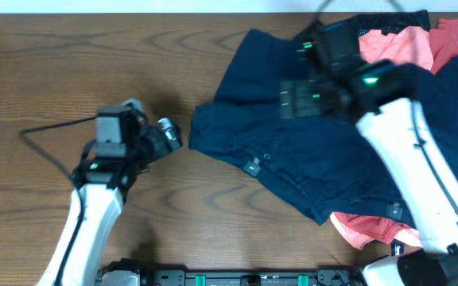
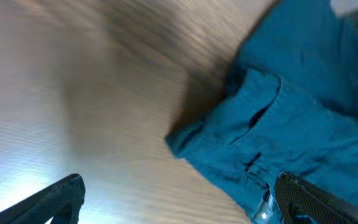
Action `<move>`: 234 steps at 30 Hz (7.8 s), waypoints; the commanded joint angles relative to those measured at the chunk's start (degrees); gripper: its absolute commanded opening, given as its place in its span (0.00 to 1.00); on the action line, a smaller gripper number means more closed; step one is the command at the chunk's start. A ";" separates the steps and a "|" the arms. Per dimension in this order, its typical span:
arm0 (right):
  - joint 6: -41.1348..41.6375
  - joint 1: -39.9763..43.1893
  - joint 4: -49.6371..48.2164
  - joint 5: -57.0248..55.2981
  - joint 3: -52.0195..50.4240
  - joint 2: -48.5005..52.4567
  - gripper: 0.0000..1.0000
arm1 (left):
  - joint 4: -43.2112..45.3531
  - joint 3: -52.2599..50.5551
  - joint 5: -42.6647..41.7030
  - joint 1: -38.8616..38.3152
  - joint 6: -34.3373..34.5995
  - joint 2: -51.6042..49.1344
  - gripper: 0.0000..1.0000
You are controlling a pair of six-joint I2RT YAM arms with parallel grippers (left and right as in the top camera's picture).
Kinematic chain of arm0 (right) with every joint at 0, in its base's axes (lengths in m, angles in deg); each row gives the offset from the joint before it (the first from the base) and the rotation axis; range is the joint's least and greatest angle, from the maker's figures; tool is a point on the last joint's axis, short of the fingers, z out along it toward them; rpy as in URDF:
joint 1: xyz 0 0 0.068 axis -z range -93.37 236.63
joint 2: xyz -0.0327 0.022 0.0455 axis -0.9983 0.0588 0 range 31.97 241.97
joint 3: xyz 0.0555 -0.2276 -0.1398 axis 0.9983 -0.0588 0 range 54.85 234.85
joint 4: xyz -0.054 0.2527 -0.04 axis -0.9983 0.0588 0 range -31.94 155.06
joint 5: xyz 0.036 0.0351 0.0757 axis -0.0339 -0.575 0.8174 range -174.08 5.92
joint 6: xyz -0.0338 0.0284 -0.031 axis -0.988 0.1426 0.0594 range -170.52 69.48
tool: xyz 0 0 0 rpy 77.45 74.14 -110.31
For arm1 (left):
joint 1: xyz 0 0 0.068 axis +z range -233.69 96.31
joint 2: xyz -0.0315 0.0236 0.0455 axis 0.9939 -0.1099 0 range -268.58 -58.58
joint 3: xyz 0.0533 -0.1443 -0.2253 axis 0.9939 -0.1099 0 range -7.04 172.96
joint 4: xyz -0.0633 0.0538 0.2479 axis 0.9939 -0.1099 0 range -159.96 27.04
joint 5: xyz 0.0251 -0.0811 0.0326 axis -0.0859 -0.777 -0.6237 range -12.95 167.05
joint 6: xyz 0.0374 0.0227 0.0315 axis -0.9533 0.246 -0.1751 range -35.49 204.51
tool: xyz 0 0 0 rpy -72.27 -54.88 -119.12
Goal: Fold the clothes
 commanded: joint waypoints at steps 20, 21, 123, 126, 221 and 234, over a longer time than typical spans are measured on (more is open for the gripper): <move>0.94 18.05 12.41 -2.93 0.33 -4.31 0.99 | 15.04 0.92 0.50 -8.57 -8.04 -24.44 0.06; 0.92 18.36 12.41 -3.06 0.33 -4.31 0.99 | 12.81 1.31 2.80 -6.86 -9.22 -22.43 0.06; -19.19 37.46 -1.60 26.29 -16.83 15.43 0.88 | -24.57 -2.49 14.23 27.30 5.27 -21.90 0.06; -16.46 30.45 -2.16 26.49 -20.52 15.43 0.88 | -24.61 -2.49 14.21 27.30 5.27 -21.90 0.06; 8.63 14.82 -17.27 3.50 -29.90 3.65 0.01 | -7.43 -14.43 5.49 -16.87 58.93 -9.40 0.06; 4.68 21.18 -7.98 3.78 -27.89 -11.10 0.01 | -26.80 -1.70 9.84 -15.56 23.17 9.16 0.06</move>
